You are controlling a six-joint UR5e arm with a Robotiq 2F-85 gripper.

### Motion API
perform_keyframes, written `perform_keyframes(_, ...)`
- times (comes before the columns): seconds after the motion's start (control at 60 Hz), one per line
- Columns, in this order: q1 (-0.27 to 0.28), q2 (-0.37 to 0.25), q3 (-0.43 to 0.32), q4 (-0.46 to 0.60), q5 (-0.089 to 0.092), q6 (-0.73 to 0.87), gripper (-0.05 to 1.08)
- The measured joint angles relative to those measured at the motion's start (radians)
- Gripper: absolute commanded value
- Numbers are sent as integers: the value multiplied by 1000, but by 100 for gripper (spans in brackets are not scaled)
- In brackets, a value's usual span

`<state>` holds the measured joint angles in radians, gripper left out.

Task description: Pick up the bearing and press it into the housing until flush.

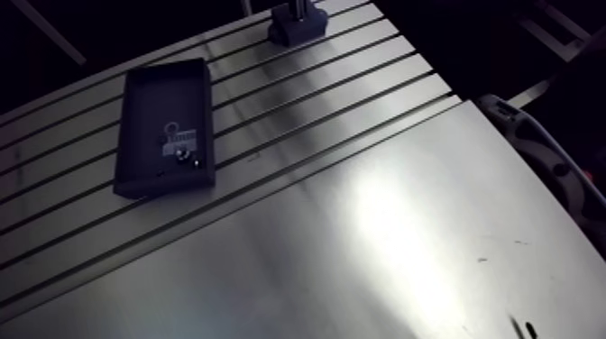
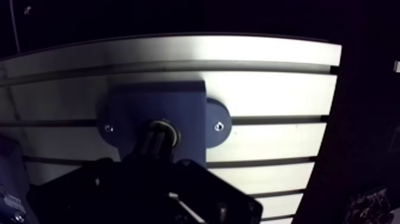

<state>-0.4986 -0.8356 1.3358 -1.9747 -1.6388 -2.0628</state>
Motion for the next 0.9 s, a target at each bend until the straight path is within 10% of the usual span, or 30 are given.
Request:
perform_keyframes(0.533,0,-102,5,23,8,-4,103)
perform_keyframes(0.567,0,-112,6,29,8,-4,81)
perform_keyframes(0.583,0,-117,6,32,9,-4,31)
perform_keyframes(0.6,0,-122,7,35,9,-3,31)
perform_keyframes(0.617,0,-128,7,40,9,-3,4)
perform_keyframes(0.9,9,-217,12,159,17,10,0)
